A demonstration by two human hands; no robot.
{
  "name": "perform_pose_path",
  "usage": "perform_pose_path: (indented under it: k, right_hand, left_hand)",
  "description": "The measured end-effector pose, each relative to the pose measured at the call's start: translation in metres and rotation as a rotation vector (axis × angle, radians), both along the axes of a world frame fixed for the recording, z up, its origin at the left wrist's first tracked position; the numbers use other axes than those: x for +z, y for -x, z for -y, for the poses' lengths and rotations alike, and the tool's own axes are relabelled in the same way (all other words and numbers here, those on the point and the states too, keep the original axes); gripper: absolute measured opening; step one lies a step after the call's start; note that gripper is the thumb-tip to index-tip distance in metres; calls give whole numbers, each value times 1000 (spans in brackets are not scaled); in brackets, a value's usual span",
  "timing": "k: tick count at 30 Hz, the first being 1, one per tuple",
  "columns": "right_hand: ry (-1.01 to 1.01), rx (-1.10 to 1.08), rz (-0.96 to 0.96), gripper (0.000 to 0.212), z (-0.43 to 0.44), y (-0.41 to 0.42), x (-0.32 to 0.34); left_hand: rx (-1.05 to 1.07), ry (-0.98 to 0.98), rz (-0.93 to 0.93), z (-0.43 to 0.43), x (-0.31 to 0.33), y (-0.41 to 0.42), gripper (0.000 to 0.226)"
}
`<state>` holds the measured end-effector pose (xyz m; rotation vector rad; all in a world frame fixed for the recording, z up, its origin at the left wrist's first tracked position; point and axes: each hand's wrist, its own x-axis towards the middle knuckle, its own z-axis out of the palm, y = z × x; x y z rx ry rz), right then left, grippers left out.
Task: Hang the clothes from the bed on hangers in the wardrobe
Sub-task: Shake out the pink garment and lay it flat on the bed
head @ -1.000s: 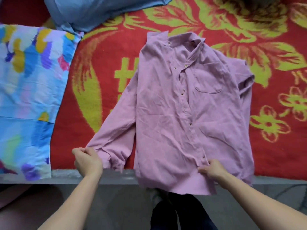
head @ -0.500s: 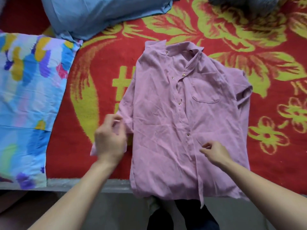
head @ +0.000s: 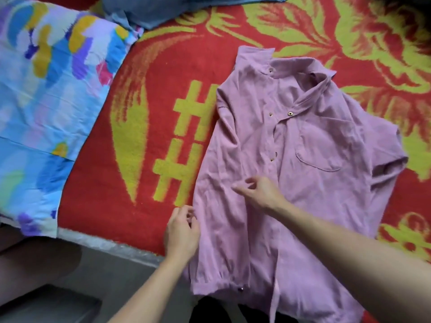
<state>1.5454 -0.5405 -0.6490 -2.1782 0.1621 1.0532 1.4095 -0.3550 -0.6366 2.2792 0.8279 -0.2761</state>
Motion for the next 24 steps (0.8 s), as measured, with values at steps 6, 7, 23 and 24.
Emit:
perform_pose_path:
  k: [6,7,23,24]
  right_hand:
    - [-251,-135,-383,19,-8,15,13]
    - [-289,-205,-346,23,5,3,21]
    - [309,-218,127,33,211,-169,59]
    - [289,-147,129,38,217,-157,54]
  left_hand:
    - [-147,27,-317,-33,-27,7,63]
    - [-149,42,-333,-33,-30,9,73]
    - [-1349,652,-373,127,3,23,31]
    - [-1187,555,-393,129,2,20,23]
